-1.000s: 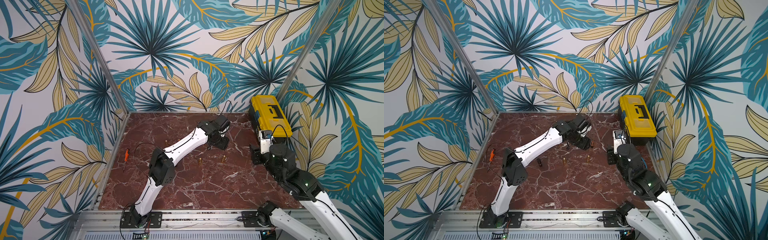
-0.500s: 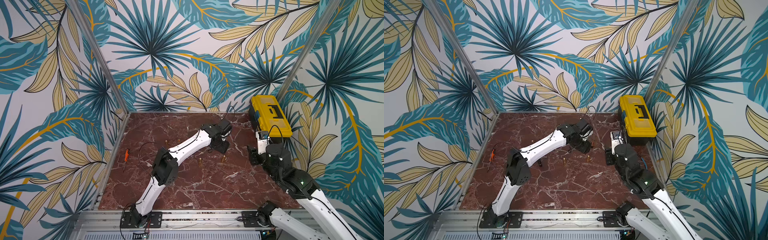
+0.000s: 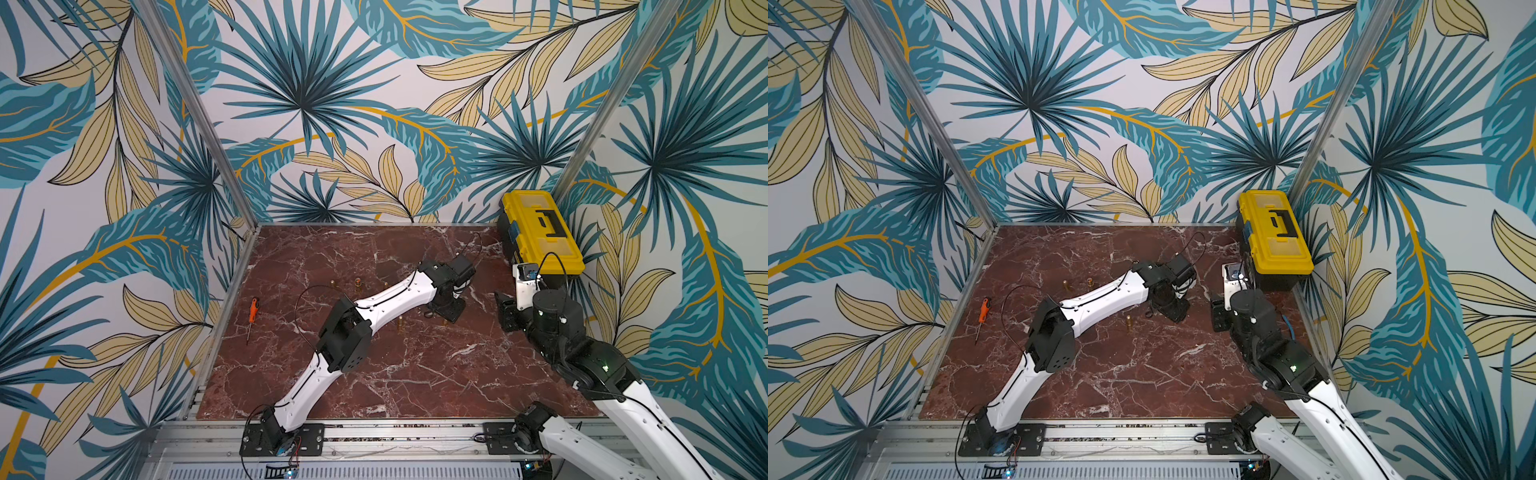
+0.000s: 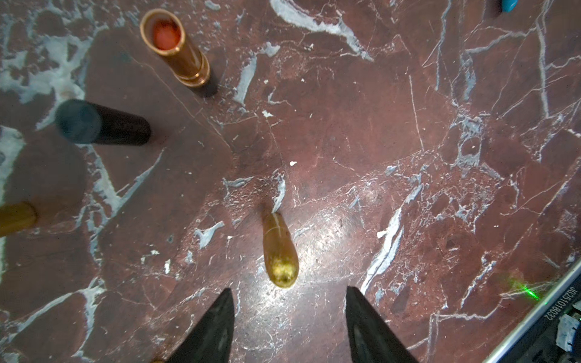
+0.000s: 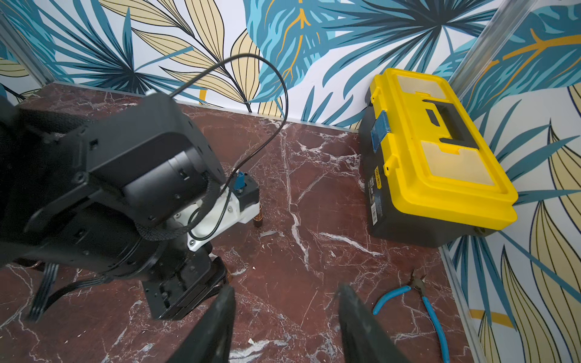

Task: Open the lipstick cap
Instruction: Pick up the lipstick at the center of the board.

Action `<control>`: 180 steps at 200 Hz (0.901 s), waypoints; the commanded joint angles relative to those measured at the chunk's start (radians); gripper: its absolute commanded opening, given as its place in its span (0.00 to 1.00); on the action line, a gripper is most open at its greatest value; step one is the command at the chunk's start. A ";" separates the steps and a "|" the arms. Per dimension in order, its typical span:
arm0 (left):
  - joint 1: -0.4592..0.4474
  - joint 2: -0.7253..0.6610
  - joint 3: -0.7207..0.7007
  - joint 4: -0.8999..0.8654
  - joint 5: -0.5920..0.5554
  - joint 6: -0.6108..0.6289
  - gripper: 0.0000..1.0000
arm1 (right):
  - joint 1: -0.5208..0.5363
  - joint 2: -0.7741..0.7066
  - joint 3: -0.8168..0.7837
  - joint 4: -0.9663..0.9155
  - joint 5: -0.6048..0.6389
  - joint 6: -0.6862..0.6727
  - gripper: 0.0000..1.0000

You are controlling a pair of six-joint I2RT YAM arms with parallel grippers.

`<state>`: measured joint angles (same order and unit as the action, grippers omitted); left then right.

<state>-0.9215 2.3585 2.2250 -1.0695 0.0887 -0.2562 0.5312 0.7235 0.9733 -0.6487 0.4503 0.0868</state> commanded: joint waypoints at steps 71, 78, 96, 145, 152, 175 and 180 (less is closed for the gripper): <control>-0.005 0.109 0.094 -0.002 -0.037 0.026 0.49 | 0.002 -0.012 -0.031 0.007 0.024 0.008 0.54; -0.005 0.110 0.096 -0.001 -0.044 0.025 0.48 | 0.001 -0.012 -0.031 0.007 0.024 0.006 0.54; -0.005 0.112 0.097 -0.001 -0.046 0.025 0.46 | 0.002 -0.013 -0.035 0.008 0.025 0.004 0.54; -0.005 0.108 0.117 -0.002 -0.058 0.027 0.45 | 0.003 -0.012 -0.037 0.010 0.022 0.004 0.54; -0.005 0.110 0.120 -0.002 -0.058 0.028 0.45 | 0.001 -0.012 -0.038 0.011 0.023 0.004 0.54; -0.005 0.112 0.120 -0.002 -0.053 0.029 0.42 | 0.002 -0.012 -0.039 0.011 0.024 0.003 0.54; -0.005 0.113 0.119 -0.002 -0.053 0.028 0.41 | 0.003 -0.012 -0.039 0.012 0.024 0.004 0.54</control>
<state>-0.9222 2.4706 2.3173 -1.0710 0.0410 -0.2333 0.5312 0.7189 0.9550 -0.6487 0.4603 0.0864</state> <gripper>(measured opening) 0.432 0.539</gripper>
